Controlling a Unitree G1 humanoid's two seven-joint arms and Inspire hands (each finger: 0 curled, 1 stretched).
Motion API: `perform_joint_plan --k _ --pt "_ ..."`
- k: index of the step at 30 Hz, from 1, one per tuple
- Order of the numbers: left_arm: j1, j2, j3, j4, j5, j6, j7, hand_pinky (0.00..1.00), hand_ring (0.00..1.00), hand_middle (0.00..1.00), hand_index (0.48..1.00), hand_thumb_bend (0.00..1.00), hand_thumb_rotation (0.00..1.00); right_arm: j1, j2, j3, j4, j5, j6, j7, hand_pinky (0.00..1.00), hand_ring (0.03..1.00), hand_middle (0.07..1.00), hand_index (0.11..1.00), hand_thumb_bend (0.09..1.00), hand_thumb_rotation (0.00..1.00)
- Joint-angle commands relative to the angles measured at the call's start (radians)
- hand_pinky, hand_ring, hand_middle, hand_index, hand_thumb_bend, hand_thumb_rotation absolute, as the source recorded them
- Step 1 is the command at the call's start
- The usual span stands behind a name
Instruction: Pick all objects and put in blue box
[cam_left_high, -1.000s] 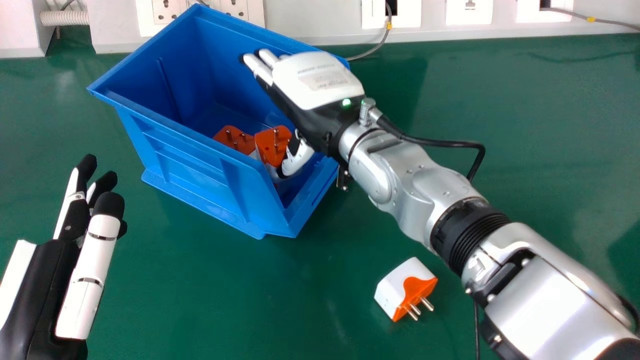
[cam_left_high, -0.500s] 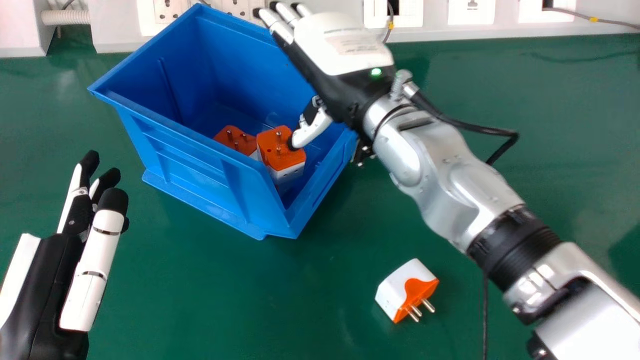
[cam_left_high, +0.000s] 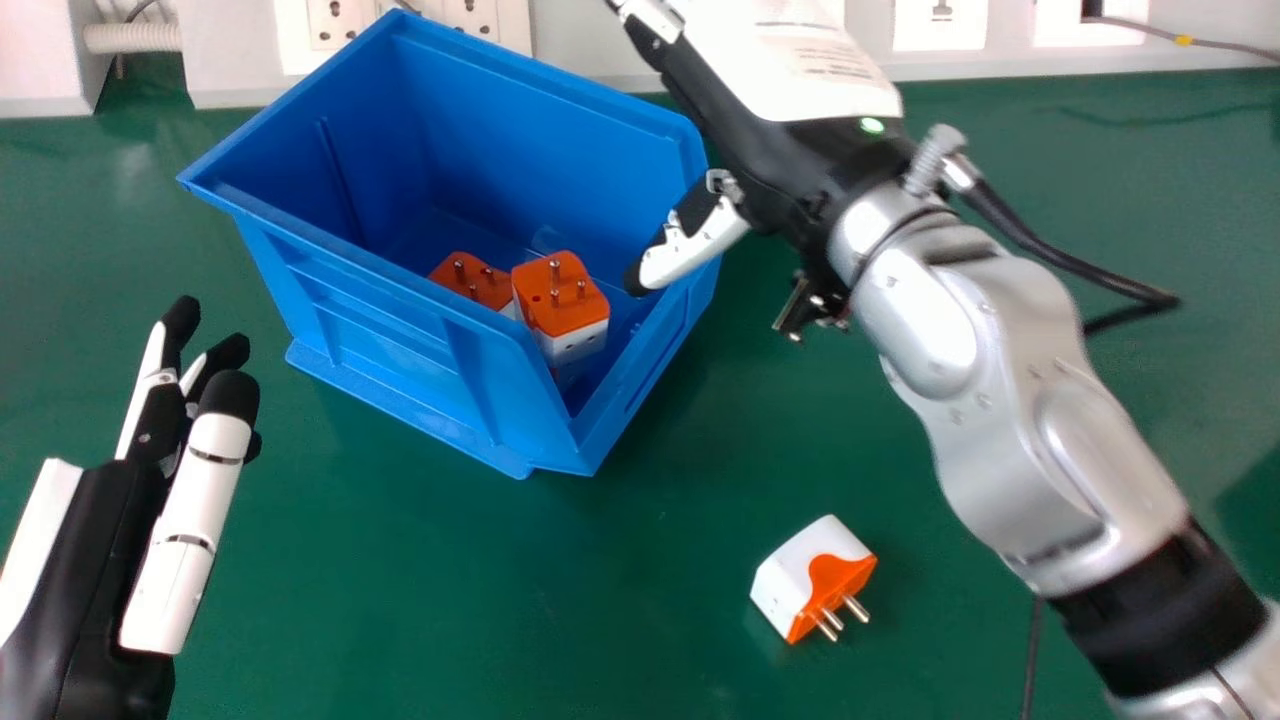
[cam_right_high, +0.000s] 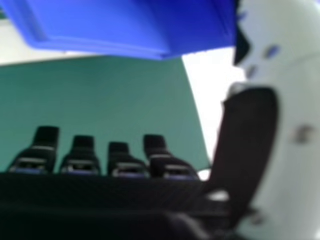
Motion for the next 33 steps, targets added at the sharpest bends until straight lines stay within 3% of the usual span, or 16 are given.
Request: perform_joint_plan --k 1,10,19,33 --pt "0.001 0.007 0.011 -0.010 -0.017 -0.003 -0.002 0.90 0.96 0.96 1.000 0.49 1.00 0.051 -0.005 -0.032 -0.111 -0.025 0.033 0.010 0.92 0.967 0.987 0.919 0.825 0.00" --pt "0.022 0.013 0.019 -0.044 -0.046 0.016 -0.011 0.91 0.97 0.98 1.000 0.46 1.00 0.364 0.065 -0.078 -0.442 -0.055 0.108 -0.040 0.92 0.957 0.974 0.900 0.851 0.00" --pt "0.022 0.024 0.040 -0.038 -0.068 0.024 -0.024 0.92 0.97 0.99 1.000 0.47 1.00 0.747 0.103 -0.081 -0.633 -0.067 0.017 -0.170 0.93 0.972 0.977 0.910 0.845 0.00" --pt "0.012 0.023 0.054 -0.028 -0.096 0.026 -0.026 0.91 0.96 0.97 1.000 0.44 1.00 1.100 0.163 -0.046 -0.634 -0.172 -0.082 -0.344 0.91 0.990 0.989 0.921 0.787 0.08"
